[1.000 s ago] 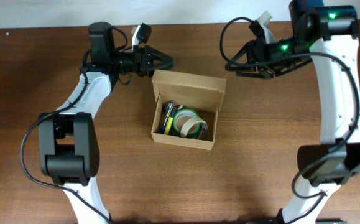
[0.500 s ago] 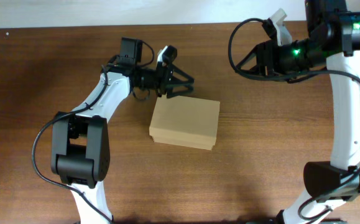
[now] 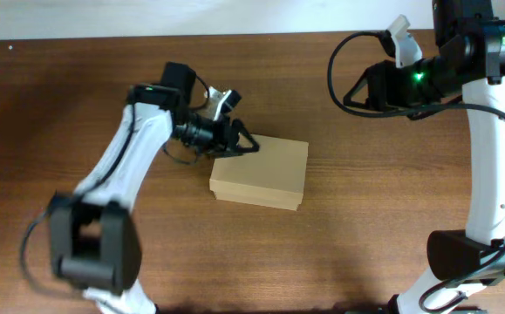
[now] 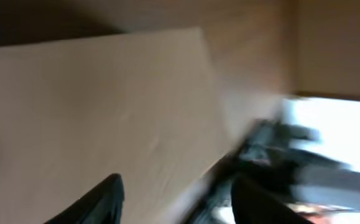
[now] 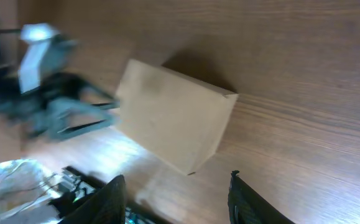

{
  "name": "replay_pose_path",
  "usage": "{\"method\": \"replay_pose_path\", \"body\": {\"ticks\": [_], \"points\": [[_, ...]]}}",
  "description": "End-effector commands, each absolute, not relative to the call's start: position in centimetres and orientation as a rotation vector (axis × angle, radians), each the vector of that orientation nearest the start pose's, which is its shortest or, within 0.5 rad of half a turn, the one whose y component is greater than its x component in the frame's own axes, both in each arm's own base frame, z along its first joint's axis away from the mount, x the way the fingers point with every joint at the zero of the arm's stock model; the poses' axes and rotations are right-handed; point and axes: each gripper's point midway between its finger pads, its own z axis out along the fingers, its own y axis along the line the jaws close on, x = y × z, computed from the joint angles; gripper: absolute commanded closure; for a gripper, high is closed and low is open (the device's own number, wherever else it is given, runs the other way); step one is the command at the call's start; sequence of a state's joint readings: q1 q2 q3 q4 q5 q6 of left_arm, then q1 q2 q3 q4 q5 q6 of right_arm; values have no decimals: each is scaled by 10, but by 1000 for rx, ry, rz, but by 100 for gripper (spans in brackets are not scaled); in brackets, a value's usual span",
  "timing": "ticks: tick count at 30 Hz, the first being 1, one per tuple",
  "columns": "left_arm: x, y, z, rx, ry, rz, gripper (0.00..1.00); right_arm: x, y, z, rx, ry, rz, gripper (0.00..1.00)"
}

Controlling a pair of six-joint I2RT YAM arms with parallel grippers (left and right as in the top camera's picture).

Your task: Pack container

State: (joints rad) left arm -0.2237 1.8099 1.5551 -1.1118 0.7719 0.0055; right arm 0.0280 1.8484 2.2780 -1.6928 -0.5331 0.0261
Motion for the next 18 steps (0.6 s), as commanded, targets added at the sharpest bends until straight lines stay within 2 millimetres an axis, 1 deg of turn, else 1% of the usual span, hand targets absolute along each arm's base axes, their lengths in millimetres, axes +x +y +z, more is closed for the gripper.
{"method": "replay_pose_path", "body": {"ticks": [1, 2, 4, 5, 8, 9, 10, 12, 13, 14, 15, 18], "points": [[349, -152, 216, 554, 2678, -540, 42, 346, 90, 328, -135, 2714, 660, 49], [343, -151, 228, 561, 2651, -516, 42, 344, 91, 330, -140, 2710, 653, 49], [333, -151, 246, 578, 2609, -490, 41, 340, 95, 334, -164, 2700, 641, 50], [330, -150, 248, 578, 2607, -471, 41, 338, 97, 335, -171, 2700, 629, 53], [325, -150, 246, 586, 2626, -429, 43, 335, 101, 333, -195, 2712, 571, 83], [325, -151, 243, 593, 2632, -413, 45, 334, 104, 332, -212, 2715, 556, 91], [325, -151, 241, 595, 2638, -394, 49, 334, 107, 331, -219, 2722, 532, 96], [327, -149, 237, 604, 2642, -339, 55, 332, 111, 328, -237, 2735, 469, 96], [328, -148, 237, 605, 2640, -311, 56, 331, 115, 327, -261, 2737, 441, 96], [330, -147, 236, 605, 2636, -279, 57, 329, 119, 326, -279, 2739, 422, 96], [332, -144, 236, 602, 2633, -250, 60, 327, 123, 325, -282, 2744, 404, 96], [334, -137, 236, 591, 2633, -182, 65, 320, 140, 322, -358, 2748, 379, 96]]}}
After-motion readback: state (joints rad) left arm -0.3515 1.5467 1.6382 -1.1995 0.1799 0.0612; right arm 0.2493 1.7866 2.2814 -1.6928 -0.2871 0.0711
